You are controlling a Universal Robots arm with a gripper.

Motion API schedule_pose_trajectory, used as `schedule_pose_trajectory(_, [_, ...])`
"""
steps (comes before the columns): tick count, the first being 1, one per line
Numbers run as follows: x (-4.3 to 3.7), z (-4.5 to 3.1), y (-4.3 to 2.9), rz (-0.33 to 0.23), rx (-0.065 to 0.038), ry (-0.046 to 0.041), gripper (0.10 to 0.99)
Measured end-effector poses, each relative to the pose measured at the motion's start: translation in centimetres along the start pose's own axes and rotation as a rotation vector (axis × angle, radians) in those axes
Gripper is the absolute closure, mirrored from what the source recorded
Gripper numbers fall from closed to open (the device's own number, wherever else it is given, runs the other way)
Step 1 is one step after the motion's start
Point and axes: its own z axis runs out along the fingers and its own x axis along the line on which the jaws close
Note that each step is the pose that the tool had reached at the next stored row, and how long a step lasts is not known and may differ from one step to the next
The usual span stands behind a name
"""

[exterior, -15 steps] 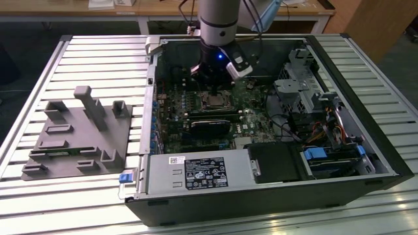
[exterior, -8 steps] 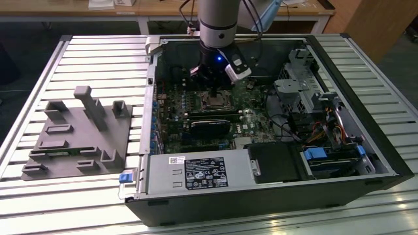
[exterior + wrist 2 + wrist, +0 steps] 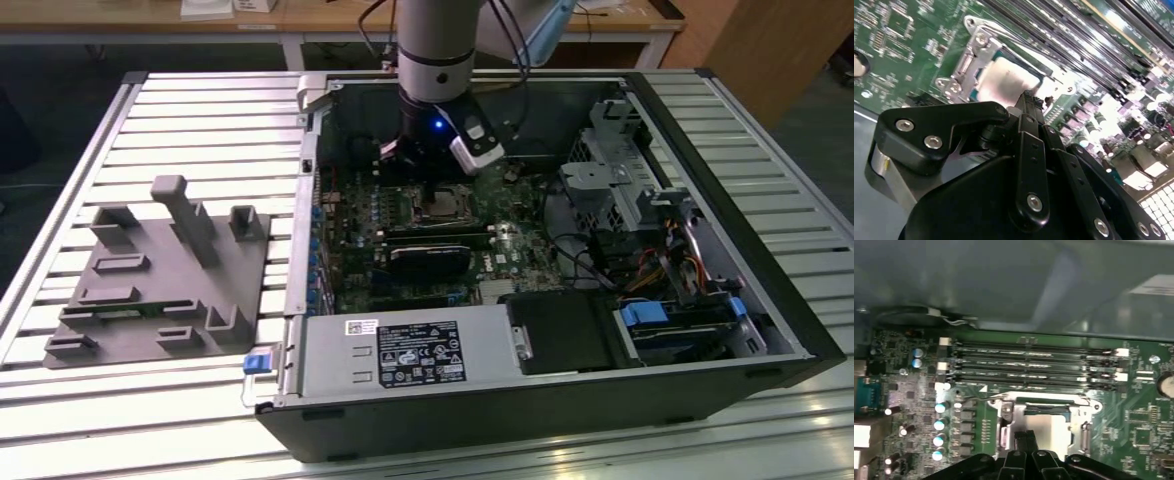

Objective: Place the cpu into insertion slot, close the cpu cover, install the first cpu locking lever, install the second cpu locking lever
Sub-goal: 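Close the cpu cover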

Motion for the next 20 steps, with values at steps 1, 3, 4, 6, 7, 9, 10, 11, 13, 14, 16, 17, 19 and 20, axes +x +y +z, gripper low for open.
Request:
schedule_pose_trajectory(1, [0.26, 0.04, 0.01, 0.0, 0.0, 0.0, 0.98])
schedule_pose_trajectory(3, [0.64, 0.16, 0.01, 0.0, 0.0, 0.0001, 0.98])
schedule_pose_trajectory(4, [0.76, 0.24, 0.01, 0.0, 0.0, 0.0, 0.98])
schedule_pose_trajectory(6, [0.91, 0.42, 0.01, 0.0, 0.0, 0.0, 0.98])
schedule_pose_trajectory(7, [0.95, 0.5, 0.01, 0.0, 0.0, 0.0001, 0.98])
schedule_pose_trajectory(9, [1.02, 0.63, 0.01, 0.0, 0.0, 0.0001, 0.98])
schedule_pose_trajectory(10, [1.04, 0.68, 0.01, 0.0, 0.0, 0.0001, 0.98])
schedule_pose_trajectory(11, [1.06, 0.73, 0.01, 0.0, 0.0, 0.0001, 0.98])
schedule_pose_trajectory(13, [1.09, 0.81, 0.0, 0.0, 0.0, 0.0001, 0.98])
schedule_pose_trajectory(14, [1.1, 0.85, 0.0, 0.0, 0.0, 0.0, 0.98])
schedule_pose_trajectory(16, [1.11, 0.93, 0.0, 0.0, 0.0, 0.0001, 0.98])
schedule_pose_trajectory(17, [1.11, 0.96, 0.0, 0.0, 0.0, 0.0001, 0.98])
schedule_pose_trajectory(19, [1.12, 1.01, 0.0, 0.0, 0.0, 0.0001, 0.98])
schedule_pose_trajectory(20, [1.12, 1.02, 0.0, 0.0, 0.0, 0.0002, 0.98])
